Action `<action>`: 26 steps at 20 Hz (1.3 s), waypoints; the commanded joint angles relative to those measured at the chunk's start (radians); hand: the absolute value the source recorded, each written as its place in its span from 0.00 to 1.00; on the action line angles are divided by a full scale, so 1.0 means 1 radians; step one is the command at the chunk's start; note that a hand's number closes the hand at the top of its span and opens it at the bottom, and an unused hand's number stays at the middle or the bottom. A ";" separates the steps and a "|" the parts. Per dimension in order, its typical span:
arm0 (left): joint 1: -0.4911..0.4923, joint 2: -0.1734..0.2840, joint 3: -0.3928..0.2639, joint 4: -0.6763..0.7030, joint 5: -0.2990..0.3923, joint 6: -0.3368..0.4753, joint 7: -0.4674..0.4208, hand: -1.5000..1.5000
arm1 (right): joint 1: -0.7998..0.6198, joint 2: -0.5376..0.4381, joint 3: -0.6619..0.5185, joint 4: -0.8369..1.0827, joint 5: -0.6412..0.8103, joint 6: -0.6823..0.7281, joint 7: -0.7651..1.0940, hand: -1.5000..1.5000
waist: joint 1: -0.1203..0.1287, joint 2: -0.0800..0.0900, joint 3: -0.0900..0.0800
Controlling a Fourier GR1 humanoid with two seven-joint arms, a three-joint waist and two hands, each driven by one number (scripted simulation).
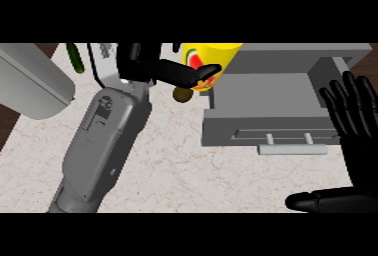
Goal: Pick up the cup, place it into the drawer and close the drawer
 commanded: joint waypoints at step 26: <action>-0.400 -0.002 -0.383 0.731 0.354 0.213 -0.212 1.00 | -0.068 0.019 0.030 0.119 0.029 0.022 -0.085 0.00 | -0.068 0.018 0.001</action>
